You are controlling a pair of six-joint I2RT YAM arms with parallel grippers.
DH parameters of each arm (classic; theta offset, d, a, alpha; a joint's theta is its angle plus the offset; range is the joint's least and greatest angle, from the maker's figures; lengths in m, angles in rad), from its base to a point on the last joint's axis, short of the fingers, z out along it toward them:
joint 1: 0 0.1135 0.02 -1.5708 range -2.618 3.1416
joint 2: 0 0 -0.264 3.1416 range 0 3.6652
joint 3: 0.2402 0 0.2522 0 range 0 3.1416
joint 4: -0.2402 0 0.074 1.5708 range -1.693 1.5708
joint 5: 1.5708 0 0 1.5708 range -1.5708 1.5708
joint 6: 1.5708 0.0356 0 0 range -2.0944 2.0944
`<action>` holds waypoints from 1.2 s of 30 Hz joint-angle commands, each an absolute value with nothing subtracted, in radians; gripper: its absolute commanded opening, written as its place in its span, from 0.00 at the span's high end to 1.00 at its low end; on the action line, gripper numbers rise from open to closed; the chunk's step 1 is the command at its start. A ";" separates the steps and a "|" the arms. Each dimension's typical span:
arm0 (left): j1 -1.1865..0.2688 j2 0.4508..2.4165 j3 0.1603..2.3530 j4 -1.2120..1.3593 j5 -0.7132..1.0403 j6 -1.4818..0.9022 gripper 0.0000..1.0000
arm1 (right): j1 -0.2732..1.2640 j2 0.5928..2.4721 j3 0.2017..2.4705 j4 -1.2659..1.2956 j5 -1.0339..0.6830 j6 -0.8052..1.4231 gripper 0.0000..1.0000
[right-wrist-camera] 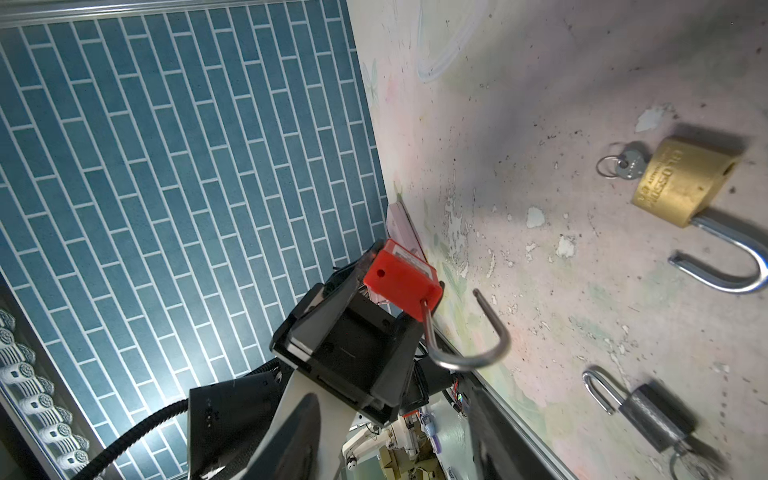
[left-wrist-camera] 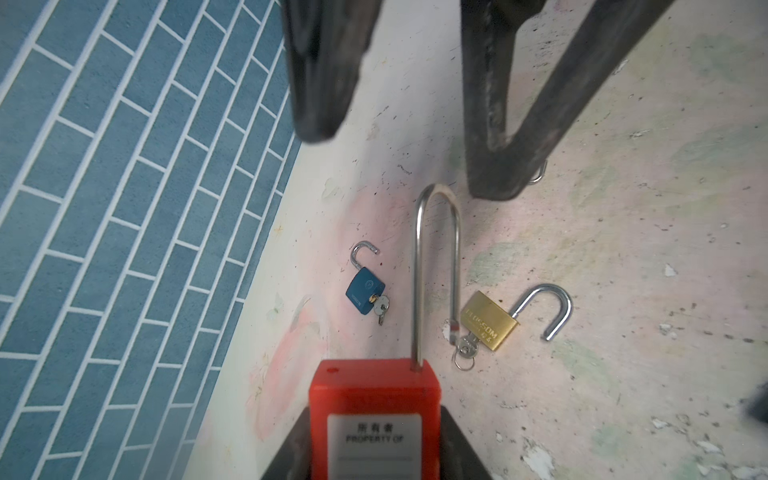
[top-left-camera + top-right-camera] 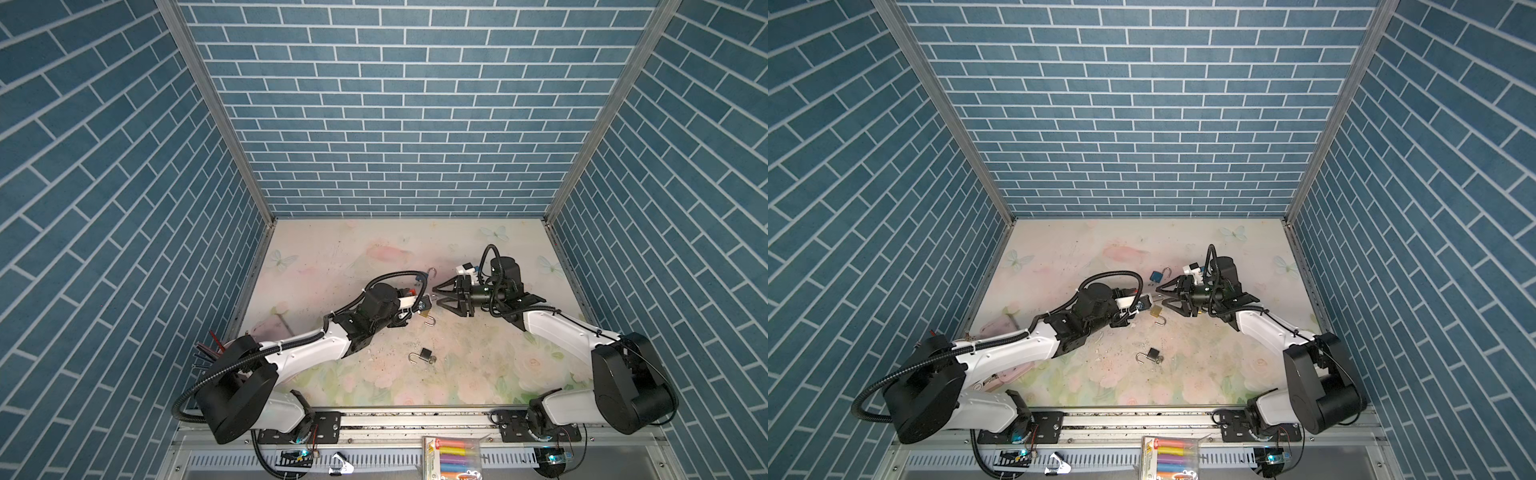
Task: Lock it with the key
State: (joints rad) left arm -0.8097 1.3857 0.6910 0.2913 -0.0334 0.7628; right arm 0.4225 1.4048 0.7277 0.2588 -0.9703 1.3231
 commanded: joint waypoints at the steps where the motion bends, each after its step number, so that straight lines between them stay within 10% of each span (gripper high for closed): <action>1: -0.825 1.396 0.716 0.332 -0.036 0.769 0.91 | 0.419 1.437 0.731 0.337 -0.995 1.374 0.48; 22: -0.831 1.384 0.739 0.314 0.091 0.622 0.89 | 0.419 1.426 0.910 -0.138 -0.725 0.691 0.99; 36: -0.831 1.433 0.793 0.356 0.158 0.539 0.88 | 0.451 1.205 0.688 0.234 -0.757 0.323 1.00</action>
